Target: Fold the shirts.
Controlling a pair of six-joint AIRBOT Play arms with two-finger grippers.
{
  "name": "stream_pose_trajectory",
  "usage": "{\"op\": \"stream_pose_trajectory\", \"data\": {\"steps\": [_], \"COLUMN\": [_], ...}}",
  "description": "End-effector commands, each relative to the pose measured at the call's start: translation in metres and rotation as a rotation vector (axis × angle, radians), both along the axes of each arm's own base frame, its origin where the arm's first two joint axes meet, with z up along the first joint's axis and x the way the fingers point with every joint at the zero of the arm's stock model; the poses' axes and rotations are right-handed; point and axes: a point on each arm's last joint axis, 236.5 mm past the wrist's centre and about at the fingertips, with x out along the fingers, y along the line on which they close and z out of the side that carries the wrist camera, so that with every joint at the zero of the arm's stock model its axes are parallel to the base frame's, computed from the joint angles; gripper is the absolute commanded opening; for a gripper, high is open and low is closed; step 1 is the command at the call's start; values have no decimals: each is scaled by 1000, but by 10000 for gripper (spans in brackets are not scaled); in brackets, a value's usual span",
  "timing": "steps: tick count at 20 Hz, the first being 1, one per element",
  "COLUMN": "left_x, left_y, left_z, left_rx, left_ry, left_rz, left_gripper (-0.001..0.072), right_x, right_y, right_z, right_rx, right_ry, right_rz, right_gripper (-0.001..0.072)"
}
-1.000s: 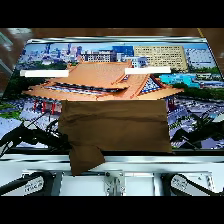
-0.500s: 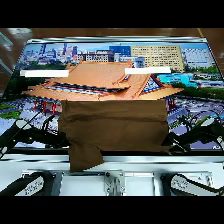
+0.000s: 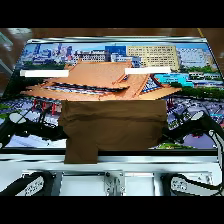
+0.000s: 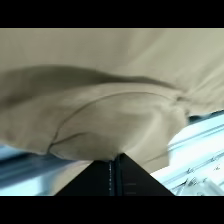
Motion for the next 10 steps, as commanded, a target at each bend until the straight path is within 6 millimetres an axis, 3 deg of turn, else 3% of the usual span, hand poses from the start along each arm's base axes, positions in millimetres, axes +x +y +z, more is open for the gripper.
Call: {"op": "stream_pose_trajectory", "data": {"steps": [1,3,6,10], "left_x": [44,79,117,176], "left_y": [8,17,18,24], "left_z": [42,51,51,37], "left_rx": [23,49,24,-2], "left_ry": [-153,-227,-219,-189], "left_rz": [-22,18,32,82], "left_gripper": [39,39,39,40], "right_x": [44,93,129,175], "right_y": [12,9,0,2], "right_z": [48,67,79,67], "right_rx": [66,60,0,-91], "right_ry": [-133,-263,-345,-411], "right_rz": [-15,-118,-110,-80], "right_gripper": [61,61,61,61]}}
